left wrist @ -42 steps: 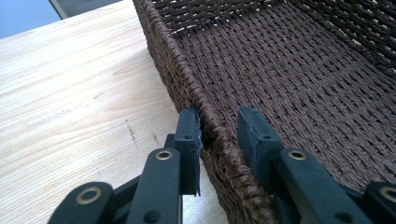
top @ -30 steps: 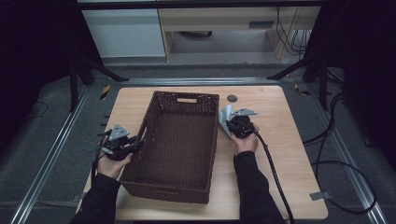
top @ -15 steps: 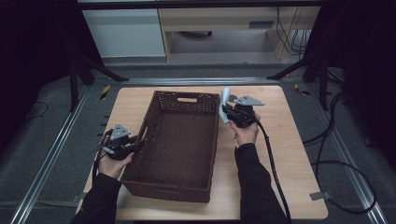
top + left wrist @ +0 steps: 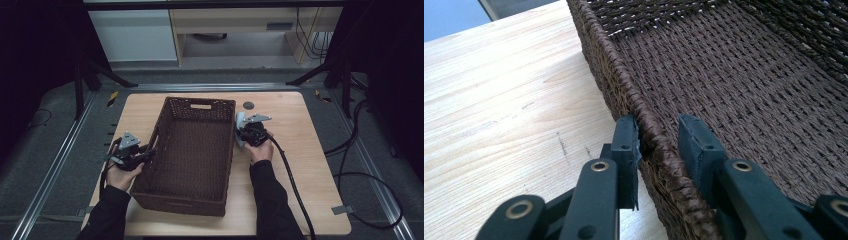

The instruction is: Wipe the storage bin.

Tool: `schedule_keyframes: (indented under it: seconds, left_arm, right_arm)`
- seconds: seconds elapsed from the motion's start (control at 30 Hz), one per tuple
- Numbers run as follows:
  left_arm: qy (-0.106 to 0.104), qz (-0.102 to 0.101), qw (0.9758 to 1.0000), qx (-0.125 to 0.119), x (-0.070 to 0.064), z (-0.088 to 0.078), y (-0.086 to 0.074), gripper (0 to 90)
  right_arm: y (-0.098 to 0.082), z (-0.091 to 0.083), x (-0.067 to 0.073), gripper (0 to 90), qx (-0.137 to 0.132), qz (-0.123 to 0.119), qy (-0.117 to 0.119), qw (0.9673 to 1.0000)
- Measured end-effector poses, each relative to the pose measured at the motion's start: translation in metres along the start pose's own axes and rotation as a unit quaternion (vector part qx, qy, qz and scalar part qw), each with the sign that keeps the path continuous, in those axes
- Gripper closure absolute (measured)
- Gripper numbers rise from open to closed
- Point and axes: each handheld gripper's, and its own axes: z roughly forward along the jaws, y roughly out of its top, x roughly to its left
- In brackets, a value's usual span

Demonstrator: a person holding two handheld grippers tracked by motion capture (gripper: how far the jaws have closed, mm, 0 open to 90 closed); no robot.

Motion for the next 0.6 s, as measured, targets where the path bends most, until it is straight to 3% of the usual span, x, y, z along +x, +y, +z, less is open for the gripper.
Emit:
schedule_keyframes:
  seconds: [0.07,0.13,0.37,0.5,0.6]
  left_arm:
    - [0.000,0.001,1.0000,0.000,0.000,0.001,0.001,69.7]
    - [0.000,0.000,1.0000,0.000,0.000,0.001,0.001,69.7]
    - [0.001,0.000,1.0000,-0.002,0.000,0.004,0.003,69.6]
    - [0.000,-0.001,1.0000,-0.003,0.000,0.006,0.004,69.5]
    - [0.001,0.000,1.0000,-0.005,0.000,0.007,0.005,69.1]
  right_arm:
    - [-0.003,0.004,0.000,83.8,0.016,0.006,0.003,0.9998]
    - [-0.001,0.003,0.000,83.8,0.009,0.006,0.005,0.9999]
    - [0.021,-0.025,-0.010,83.9,-0.074,0.015,0.006,0.9971]
    - [0.036,-0.038,-0.008,83.9,-0.105,-0.008,0.011,0.9944]
    - [0.040,-0.038,-0.006,83.9,-0.096,-0.021,0.005,0.9952]
